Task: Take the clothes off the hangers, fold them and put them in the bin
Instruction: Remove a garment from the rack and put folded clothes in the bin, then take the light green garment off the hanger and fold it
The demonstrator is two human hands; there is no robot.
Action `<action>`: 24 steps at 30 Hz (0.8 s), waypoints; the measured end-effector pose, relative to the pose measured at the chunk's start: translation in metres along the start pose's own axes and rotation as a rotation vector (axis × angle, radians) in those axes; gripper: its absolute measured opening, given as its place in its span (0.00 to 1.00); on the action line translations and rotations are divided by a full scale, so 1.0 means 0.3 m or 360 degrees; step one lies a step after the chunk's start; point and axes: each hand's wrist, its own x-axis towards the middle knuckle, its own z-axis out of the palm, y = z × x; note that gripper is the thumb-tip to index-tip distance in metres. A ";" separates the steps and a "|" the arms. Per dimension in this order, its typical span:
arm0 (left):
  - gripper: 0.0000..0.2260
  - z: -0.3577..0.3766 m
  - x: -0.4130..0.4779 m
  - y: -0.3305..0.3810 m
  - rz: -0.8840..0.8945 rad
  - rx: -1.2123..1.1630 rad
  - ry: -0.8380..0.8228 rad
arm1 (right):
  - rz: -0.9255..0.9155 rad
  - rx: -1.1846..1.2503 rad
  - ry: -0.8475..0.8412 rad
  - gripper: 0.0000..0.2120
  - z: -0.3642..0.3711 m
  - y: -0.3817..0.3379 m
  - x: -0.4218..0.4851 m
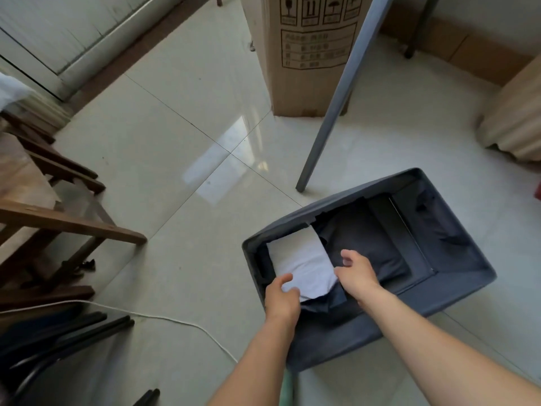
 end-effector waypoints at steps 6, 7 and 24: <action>0.13 -0.021 -0.161 0.120 0.0032 -0.0190 -0.0188 | -0.0063 0.0162 0.0032 0.17 -0.058 -0.065 -0.170; 0.12 -0.032 -0.203 0.151 0.0030 -0.0239 -0.0214 | -0.0056 0.0218 0.0015 0.16 -0.077 -0.089 -0.209; 0.09 -0.160 -1.256 0.794 0.0575 -0.0453 -0.0695 | -0.0520 0.0932 0.0134 0.08 -0.731 -0.575 -1.225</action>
